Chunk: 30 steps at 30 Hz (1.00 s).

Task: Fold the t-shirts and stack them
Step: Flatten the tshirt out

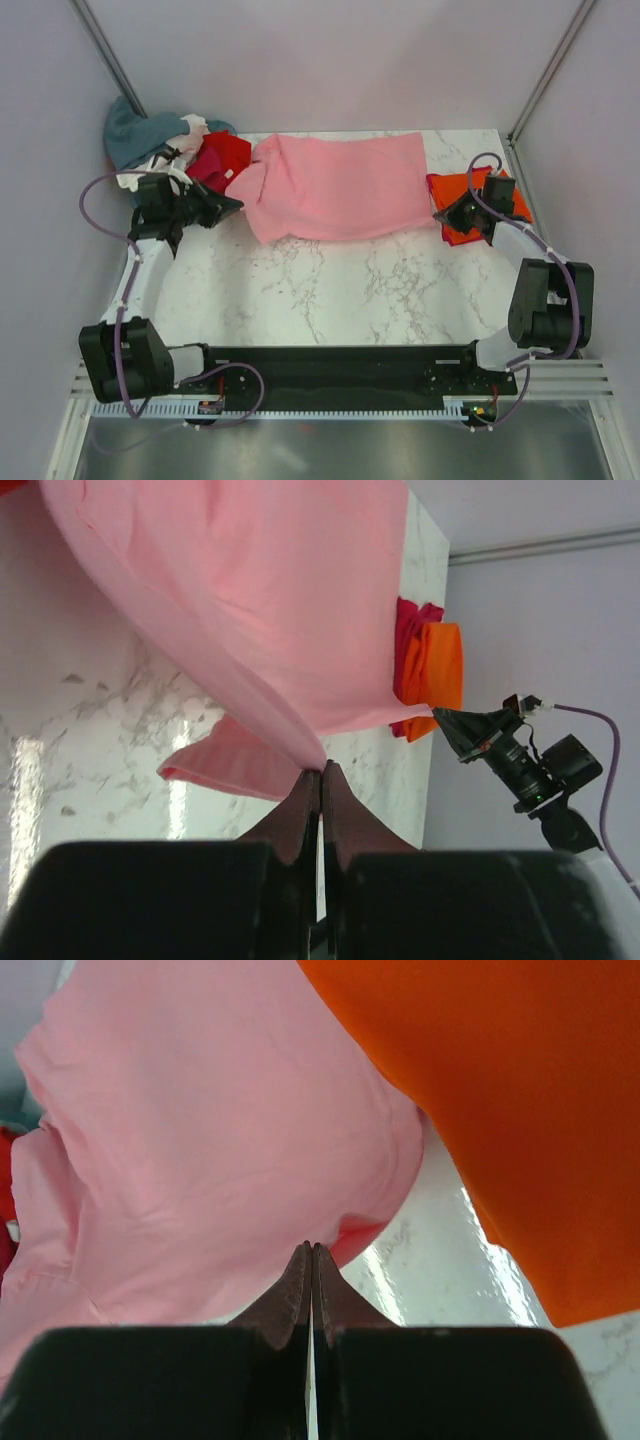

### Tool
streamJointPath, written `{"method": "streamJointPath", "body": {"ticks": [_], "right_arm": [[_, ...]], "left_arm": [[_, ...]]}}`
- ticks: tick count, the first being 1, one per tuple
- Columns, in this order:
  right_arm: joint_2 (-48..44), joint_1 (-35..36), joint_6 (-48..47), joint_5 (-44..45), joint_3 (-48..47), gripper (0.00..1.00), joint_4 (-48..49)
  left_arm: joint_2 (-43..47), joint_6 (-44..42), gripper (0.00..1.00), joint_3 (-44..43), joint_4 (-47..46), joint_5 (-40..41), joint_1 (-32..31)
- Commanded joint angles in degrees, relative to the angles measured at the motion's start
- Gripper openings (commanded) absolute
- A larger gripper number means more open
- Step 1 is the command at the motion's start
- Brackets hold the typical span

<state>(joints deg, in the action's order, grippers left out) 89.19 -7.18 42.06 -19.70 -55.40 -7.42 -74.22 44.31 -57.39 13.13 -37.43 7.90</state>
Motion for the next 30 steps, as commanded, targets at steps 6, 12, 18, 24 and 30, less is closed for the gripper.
{"method": "streamJointPath", "body": {"ticks": [6, 12, 18, 24, 30], "right_arm": [[-11.7, -0.1, -6.9, 4.6, 15.9, 0.00, 0.6], [-21.2, -0.1, -8.2, 8.6, 22.6, 0.00, -4.4], [-30.6, -0.1, -7.7, 12.1, 26.3, 0.00, -9.8], [-34.8, -0.1, -9.5, 13.0, 25.8, 0.00, -15.4], [-36.9, 0.0, -10.4, 8.3, 27.7, 0.00, -17.4]], "left_arm": [[16.0, -2.7, 0.02, 18.3, 2.4, 4.6, -0.3], [26.6, -1.1, 0.02, 25.2, 11.3, 10.0, -0.3], [38.0, 1.3, 0.02, 25.4, 22.8, 18.6, -0.3], [45.5, 5.7, 0.02, 26.7, 27.1, 15.5, -0.3], [51.8, 6.1, 0.02, 24.4, 34.6, 18.2, -0.3]]}}
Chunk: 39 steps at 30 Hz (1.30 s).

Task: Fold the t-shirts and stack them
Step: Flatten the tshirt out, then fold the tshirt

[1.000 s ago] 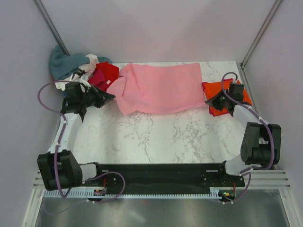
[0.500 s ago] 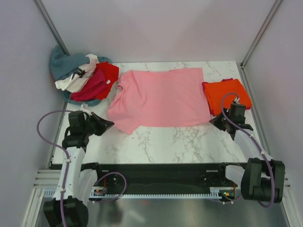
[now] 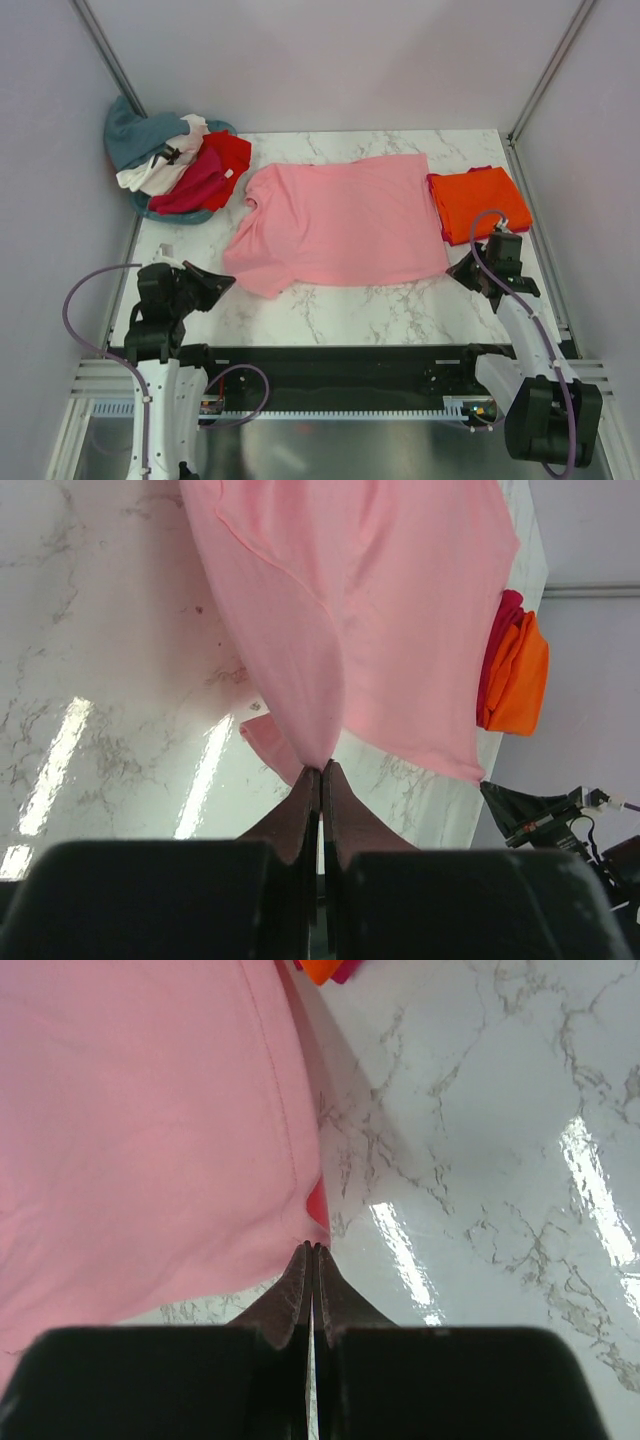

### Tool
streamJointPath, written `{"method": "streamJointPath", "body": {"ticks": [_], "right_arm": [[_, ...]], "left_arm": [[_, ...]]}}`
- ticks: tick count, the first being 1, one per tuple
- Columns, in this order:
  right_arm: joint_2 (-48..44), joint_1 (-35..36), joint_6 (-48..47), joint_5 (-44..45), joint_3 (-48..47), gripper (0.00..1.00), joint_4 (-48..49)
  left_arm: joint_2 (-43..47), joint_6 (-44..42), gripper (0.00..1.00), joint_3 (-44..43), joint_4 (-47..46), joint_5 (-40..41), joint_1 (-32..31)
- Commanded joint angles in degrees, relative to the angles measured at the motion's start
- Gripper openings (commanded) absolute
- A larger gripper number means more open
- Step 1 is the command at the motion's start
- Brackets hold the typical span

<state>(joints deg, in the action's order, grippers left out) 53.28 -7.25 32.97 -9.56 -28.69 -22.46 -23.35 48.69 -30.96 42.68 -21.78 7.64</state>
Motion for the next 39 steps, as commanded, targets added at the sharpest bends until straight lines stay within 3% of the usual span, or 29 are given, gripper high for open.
{"method": "streamJointPath", "body": {"ticks": [1, 8, 21, 31, 39], "right_arm": [[-1.1, 0.0, -1.3, -2.5, 1.2, 0.00, -2.4], [6.2, 0.2, -1.8, -2.7, -0.8, 0.00, 0.2], [19.0, 0.2, 0.2, -0.1, -14.5, 0.00, 5.3], [33.3, 1.3, 4.1, -0.5, -23.2, 0.00, 10.2], [37.9, 1.3, 5.7, 1.3, -28.0, 0.00, 11.4]], "left_arm": [[0.8, 1.7, 0.02, -1.6, 5.6, 2.9, 0.0], [-4.1, 2.7, 0.02, -0.1, 0.3, 3.9, 0.0], [-31.5, -0.5, 0.02, -19.1, -8.3, 7.2, 0.0], [-47.8, 3.0, 0.02, -27.6, -17.4, 6.8, -0.1], [-55.8, 3.9, 0.02, -34.6, -18.5, 8.9, -2.6]]}}
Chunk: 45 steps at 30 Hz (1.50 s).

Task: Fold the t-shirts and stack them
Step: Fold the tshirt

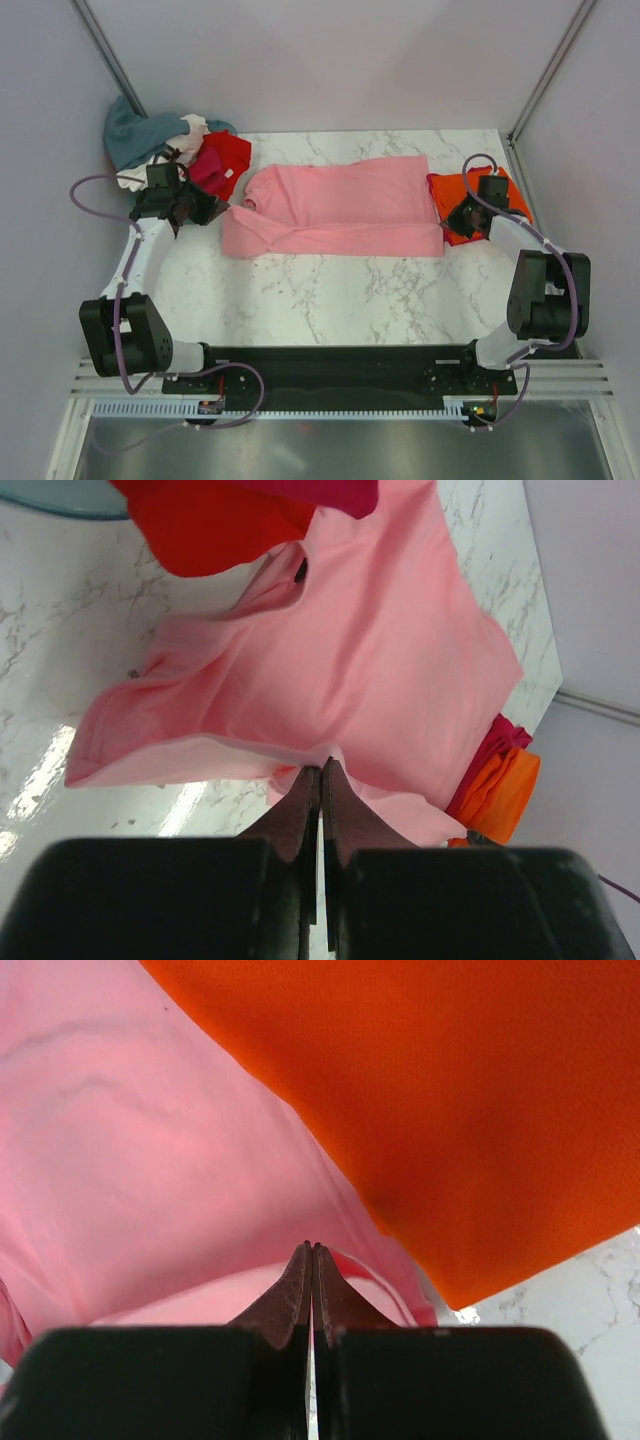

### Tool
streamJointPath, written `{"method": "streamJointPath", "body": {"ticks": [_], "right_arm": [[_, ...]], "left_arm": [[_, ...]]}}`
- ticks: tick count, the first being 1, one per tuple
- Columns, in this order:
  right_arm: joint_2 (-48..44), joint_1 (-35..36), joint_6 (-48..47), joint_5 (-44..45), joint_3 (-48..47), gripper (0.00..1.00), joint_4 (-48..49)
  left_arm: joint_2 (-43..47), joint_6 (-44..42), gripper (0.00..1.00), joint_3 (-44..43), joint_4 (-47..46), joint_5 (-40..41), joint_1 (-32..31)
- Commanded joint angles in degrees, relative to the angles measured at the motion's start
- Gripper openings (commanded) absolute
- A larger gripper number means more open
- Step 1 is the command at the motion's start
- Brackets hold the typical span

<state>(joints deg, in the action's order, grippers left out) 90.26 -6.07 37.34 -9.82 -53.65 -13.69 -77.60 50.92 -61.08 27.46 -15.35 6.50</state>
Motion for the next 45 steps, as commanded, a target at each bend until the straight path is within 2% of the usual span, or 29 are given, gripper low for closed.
{"method": "streamJointPath", "body": {"ticks": [1, 6, 14, 28, 29, 30, 31, 32, 33, 34, 36, 40, 45], "right_arm": [[1.7, 0.1, 1.7, 1.5, -3.4, 0.00, 2.8], [4.4, 0.4, 2.1, 0.9, -6.1, 0.00, 3.3], [7.0, 0.8, 2.6, 1.6, -8.8, 0.00, 3.4], [9.4, 2.2, 3.0, 0.7, -11.7, 0.00, 4.1], [9.6, 2.3, 2.8, 0.6, -11.9, 0.05, 4.1], [9.6, 2.3, 2.8, 0.5, -12.0, 0.16, 4.1], [9.3, 2.4, 2.8, 0.6, -11.9, 0.29, 4.1], [8.8, 2.4, 2.6, 1.0, -11.7, 0.45, 3.9], [7.4, 2.4, 2.8, 1.6, -11.3, 0.48, 3.8], [6.4, 2.5, 2.9, 2.3, -10.1, 0.49, 3.7], [2.8, 2.8, 3.0, 4.6, -8.5, 0.50, 3.8], [-5.0, 3.6, 4.6, 8.0, 0.3, 0.49, 6.0], [-14.7, 5.6, 10.1, 11.8, 12.7, 0.48, 11.7]], "left_arm": [[-2.2, 1.7, 0.02, -5.1, -3.4, 2.9, -1.9], [-7.3, 2.1, 0.02, -9.0, -3.4, 3.8, -4.0], [-10.7, 2.1, 0.02, -12.1, -3.4, 6.3, -4.2], [-17.3, 1.7, 0.02, -18.8, -2.9, 3.5, -4.7], [-17.3, 1.6, 0.03, -19.1, -2.6, 4.0, -4.7], [-17.1, 1.5, 0.09, -19.1, -2.2, 4.5, -4.7], [-16.3, 0.9, 0.21, -19.0, -1.2, 5.4, -4.7], [-15.7, 0.7, 0.28, -18.6, -0.7, 5.9, -4.7], [-15.0, 0.2, 0.35, -18.4, -0.4, 6.1, -4.7], [-13.5, -0.8, 0.48, -18.1, 0.2, 6.3, -4.7], [-11.4, -1.7, 0.60, -16.7, 0.8, 6.9, -4.7], [-5.9, -5.0, 0.63, -14.8, 2.4, 7.6, -4.7], [4.5, -6.4, 0.62, -7.4, 2.9, 7.3, -4.7]]}}
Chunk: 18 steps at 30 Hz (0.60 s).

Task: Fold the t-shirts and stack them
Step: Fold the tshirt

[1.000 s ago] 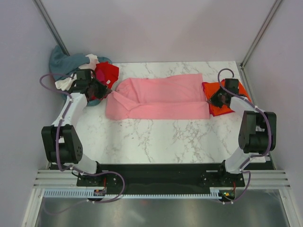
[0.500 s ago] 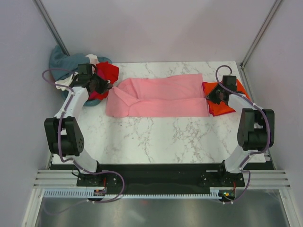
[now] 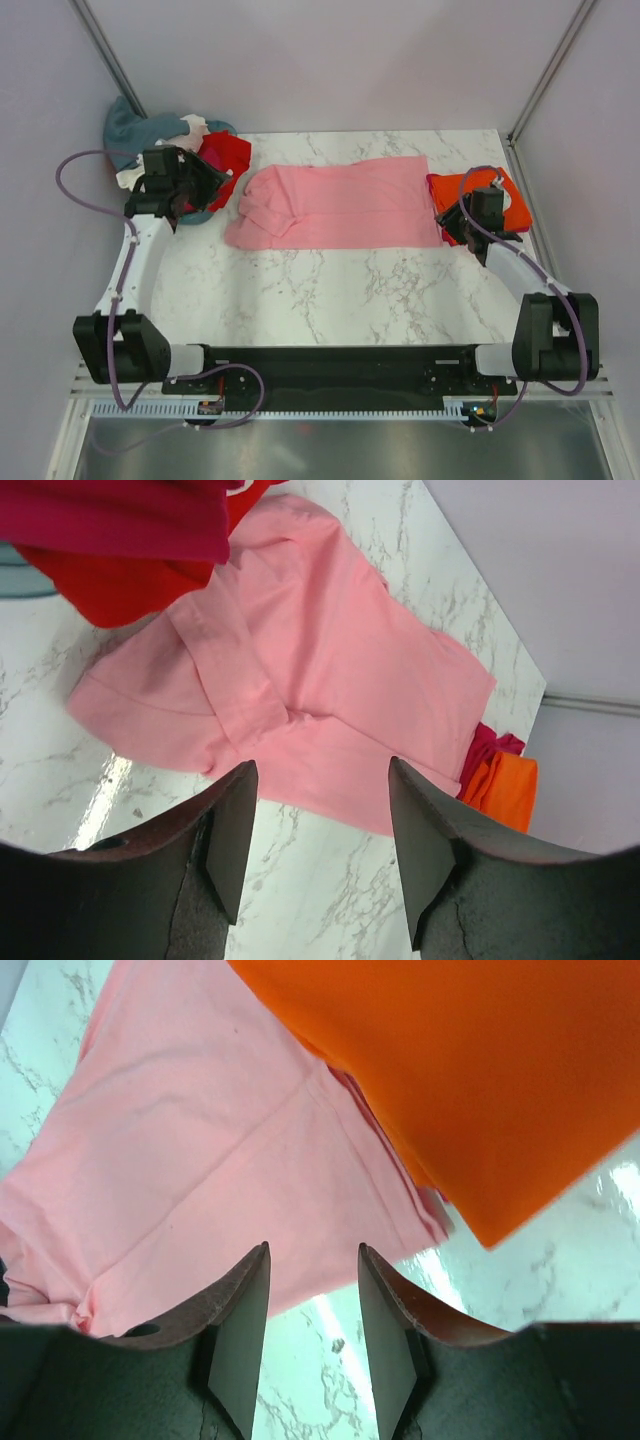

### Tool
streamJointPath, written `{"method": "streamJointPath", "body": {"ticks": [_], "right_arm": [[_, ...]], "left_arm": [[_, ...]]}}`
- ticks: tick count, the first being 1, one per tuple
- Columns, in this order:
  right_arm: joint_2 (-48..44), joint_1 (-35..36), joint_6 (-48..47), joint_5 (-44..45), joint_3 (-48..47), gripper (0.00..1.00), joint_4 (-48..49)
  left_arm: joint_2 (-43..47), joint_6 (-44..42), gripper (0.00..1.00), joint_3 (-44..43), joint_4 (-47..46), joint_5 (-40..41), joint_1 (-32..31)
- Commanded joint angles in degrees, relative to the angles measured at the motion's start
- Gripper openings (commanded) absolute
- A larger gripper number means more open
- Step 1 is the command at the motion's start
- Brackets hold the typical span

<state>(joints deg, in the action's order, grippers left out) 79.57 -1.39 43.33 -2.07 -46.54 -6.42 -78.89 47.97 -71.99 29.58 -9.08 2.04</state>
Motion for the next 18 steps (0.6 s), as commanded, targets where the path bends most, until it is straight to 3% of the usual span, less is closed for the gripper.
{"method": "streamJointPath", "body": {"ticks": [1, 9, 18], "right_arm": [[-4.9, 0.9, 6.4, 5.5, 9.0, 0.48, 5.4], [-5.8, 6.4, 14.4, 14.9, 16.3, 0.48, 11.7], [3.6, 9.6, 20.3, 21.7, 12.5, 0.46, 11.3]], "left_arm": [[7.1, -3.4, 0.62, 4.8, 0.8, 1.1, -0.3], [20.1, 2.1, 0.57, 18.6, -1.0, 4.7, -0.3], [20.2, 3.9, 0.53, 24.3, -1.5, 3.8, -0.3]]}}
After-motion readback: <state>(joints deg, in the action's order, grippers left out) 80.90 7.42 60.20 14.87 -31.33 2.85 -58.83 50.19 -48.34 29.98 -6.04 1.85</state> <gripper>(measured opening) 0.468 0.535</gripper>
